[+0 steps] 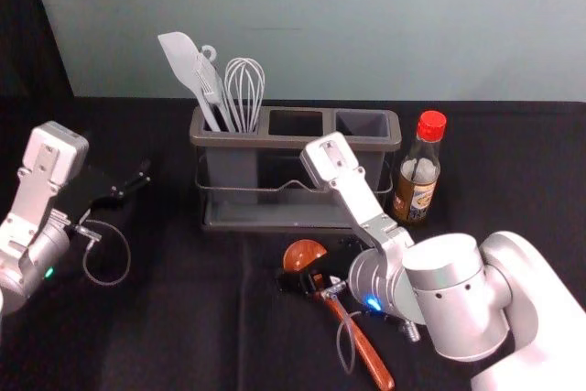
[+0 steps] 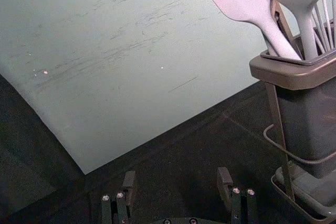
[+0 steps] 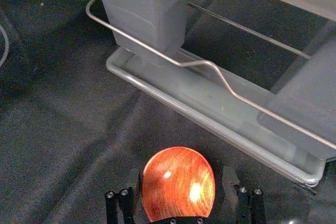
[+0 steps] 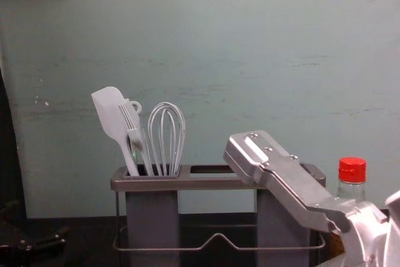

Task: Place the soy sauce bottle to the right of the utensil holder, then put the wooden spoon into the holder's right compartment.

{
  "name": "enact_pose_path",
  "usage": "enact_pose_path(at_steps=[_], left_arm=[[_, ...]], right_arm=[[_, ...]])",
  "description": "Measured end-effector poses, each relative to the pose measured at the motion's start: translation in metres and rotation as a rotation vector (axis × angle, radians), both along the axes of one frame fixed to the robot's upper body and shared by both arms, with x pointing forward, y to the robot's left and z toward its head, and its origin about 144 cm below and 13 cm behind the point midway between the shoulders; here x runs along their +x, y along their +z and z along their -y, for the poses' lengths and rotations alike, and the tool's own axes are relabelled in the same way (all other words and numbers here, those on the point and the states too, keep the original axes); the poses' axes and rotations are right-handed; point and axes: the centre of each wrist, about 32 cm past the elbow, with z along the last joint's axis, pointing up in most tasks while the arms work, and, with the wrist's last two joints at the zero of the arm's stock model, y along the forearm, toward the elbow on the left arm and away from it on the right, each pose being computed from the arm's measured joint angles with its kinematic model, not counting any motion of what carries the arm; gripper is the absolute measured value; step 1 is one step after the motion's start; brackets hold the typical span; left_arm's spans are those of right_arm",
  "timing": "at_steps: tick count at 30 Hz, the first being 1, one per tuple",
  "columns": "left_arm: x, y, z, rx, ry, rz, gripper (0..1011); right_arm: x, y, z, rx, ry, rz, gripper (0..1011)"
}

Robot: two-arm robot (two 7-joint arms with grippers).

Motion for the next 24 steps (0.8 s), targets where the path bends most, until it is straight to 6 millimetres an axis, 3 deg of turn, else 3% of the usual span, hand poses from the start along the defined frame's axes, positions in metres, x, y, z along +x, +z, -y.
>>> enact_pose_path(at_steps=[20, 24], left_arm=[[0.000, 0.000, 0.000, 0.000, 0.000, 0.000, 1000], [0.000, 0.000, 0.000, 0.000, 0.000, 0.000, 1000]], right_arm=[[0.002, -0.003, -0.011, -0.032, 0.010, 0.008, 998], [0.001, -0.003, -0.011, -0.034, 0.010, 0.013, 932]])
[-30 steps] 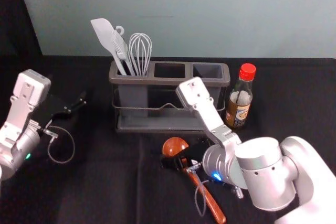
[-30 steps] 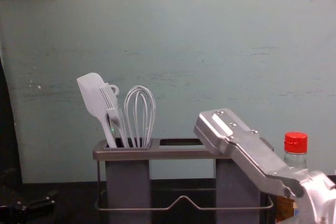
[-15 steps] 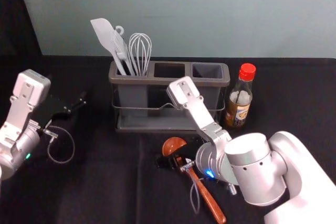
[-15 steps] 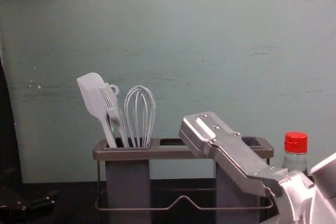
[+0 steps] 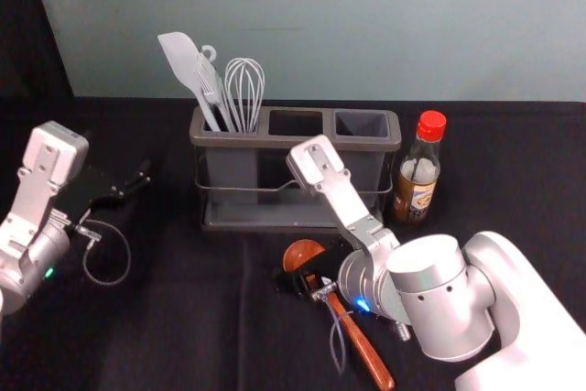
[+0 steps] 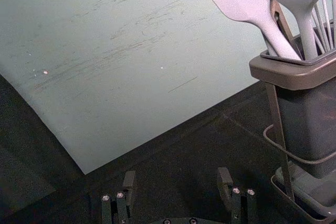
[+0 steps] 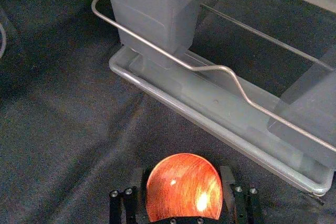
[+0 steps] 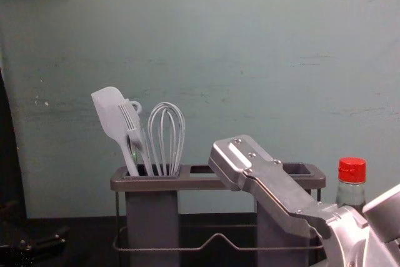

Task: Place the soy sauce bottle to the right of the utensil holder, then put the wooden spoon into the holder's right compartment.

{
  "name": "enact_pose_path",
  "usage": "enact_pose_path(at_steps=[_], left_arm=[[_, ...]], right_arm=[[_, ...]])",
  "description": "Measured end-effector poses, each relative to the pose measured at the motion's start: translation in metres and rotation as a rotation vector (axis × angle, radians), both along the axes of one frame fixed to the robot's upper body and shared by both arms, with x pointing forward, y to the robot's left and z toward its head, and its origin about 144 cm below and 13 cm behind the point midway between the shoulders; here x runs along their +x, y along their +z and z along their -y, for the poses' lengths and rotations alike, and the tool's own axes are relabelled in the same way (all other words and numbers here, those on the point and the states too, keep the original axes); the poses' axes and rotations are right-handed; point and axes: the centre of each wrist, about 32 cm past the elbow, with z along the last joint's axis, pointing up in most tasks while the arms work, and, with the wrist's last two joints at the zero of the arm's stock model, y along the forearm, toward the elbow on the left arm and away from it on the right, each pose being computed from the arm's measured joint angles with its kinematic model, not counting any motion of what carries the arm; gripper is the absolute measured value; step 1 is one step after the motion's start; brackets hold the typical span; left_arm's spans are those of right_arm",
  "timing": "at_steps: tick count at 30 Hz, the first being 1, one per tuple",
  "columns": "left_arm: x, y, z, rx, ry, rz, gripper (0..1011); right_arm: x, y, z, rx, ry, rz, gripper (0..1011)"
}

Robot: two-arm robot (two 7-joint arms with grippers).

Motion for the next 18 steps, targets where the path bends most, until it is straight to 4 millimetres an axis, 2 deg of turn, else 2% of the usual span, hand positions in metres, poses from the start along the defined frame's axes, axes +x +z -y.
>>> enact_pose_path(at_steps=[4, 10, 18], left_arm=[[0.000, 0.000, 0.000, 0.000, 0.000, 0.000, 1000], [0.000, 0.000, 0.000, 0.000, 0.000, 0.000, 1000], [0.000, 0.000, 0.000, 0.000, 0.000, 0.000, 1000]], right_arm=[[0.000, -0.001, 0.000, 0.001, -0.003, -0.002, 838], [-0.005, 0.000, 0.002, 0.003, -0.006, 0.004, 836], [-0.030, 0.008, 0.017, 0.049, -0.006, 0.076, 837]])
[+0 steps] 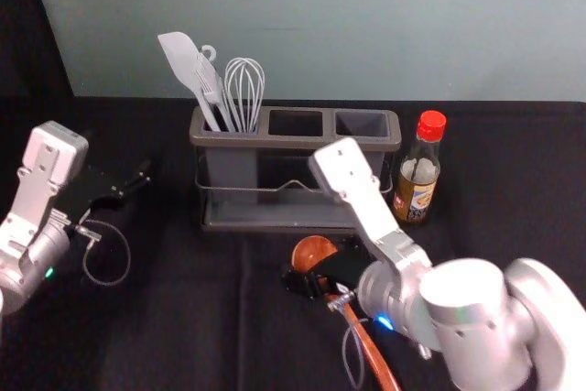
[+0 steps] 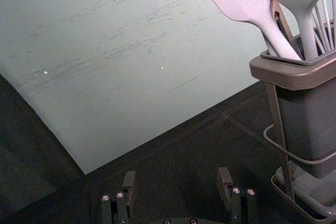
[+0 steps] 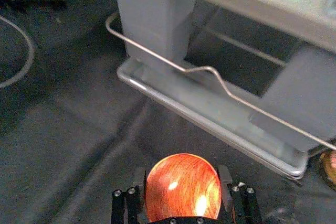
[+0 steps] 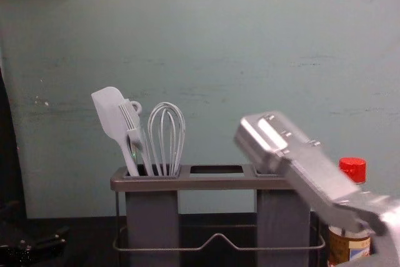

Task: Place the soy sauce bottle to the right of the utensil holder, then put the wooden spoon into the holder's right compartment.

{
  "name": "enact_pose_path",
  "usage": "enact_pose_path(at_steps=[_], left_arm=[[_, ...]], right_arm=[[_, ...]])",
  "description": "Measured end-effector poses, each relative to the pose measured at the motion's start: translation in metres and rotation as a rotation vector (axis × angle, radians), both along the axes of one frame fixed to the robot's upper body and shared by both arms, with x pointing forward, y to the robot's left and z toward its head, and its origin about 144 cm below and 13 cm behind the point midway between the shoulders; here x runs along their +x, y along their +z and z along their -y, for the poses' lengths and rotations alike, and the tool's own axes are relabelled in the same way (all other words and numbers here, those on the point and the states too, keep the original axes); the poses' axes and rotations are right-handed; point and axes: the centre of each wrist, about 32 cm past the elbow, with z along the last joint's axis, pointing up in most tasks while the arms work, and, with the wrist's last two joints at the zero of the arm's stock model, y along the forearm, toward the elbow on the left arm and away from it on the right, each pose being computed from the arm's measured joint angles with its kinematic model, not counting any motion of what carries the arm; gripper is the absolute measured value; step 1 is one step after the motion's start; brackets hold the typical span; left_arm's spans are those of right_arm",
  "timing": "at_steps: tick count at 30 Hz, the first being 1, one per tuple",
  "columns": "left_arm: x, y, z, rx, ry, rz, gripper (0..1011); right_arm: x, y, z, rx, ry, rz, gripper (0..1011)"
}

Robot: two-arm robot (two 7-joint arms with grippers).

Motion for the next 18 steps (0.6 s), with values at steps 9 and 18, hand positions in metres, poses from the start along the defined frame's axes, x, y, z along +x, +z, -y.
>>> enact_pose_path(at_steps=[9, 18], left_arm=[[0.000, 0.000, 0.000, 0.000, 0.000, 0.000, 1000], [0.000, 0.000, 0.000, 0.000, 0.000, 0.000, 1000]], right_arm=[[-0.037, -0.003, 0.027, 0.068, 0.019, 0.160, 837], [-0.061, -0.011, 0.044, 0.124, 0.050, 0.389, 836]])
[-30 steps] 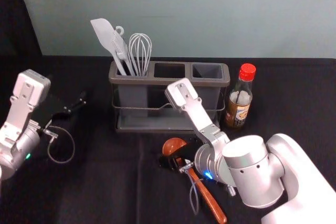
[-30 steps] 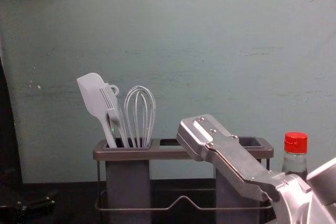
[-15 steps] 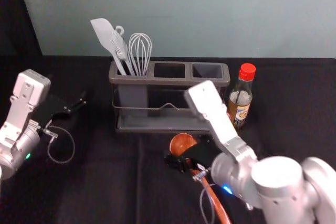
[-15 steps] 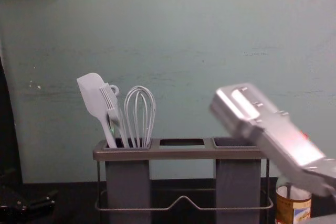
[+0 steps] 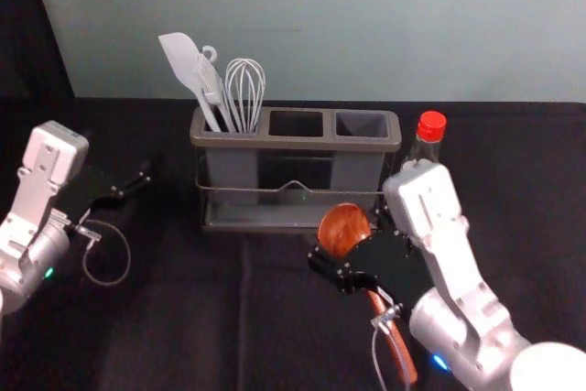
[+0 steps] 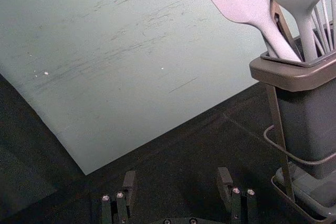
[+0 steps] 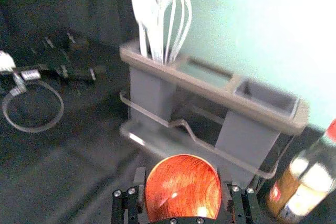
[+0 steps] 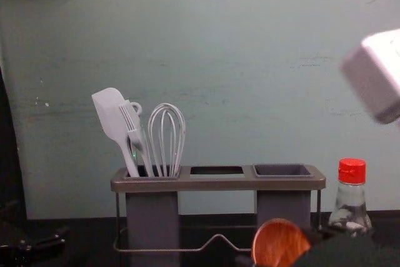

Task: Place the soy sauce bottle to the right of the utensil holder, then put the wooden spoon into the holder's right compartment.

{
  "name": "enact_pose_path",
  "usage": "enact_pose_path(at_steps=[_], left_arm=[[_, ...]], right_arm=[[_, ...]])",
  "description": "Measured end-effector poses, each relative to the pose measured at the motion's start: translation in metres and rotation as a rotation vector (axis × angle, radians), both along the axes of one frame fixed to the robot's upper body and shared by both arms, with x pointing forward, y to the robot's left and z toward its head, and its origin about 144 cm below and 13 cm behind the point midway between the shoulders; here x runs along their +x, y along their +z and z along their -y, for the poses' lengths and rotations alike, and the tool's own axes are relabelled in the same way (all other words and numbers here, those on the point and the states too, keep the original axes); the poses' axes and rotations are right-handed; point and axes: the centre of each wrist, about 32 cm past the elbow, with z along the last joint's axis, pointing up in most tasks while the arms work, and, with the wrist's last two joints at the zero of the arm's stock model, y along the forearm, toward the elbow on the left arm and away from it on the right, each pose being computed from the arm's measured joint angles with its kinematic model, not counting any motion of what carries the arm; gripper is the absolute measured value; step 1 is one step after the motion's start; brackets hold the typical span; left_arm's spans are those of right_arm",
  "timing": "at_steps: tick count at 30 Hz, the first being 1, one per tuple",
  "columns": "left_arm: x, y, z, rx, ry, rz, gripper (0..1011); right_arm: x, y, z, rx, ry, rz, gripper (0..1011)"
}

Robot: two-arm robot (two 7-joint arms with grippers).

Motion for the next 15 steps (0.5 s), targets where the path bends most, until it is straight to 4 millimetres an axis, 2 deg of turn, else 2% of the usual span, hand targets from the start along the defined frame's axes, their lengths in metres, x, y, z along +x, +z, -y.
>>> enact_pose_path(at_steps=[15], left_arm=[[0.000, 0.000, 0.000, 0.000, 0.000, 0.000, 1000]], right_arm=[[-0.025, -0.015, 0.027, 0.170, 0.086, 0.395, 836]])
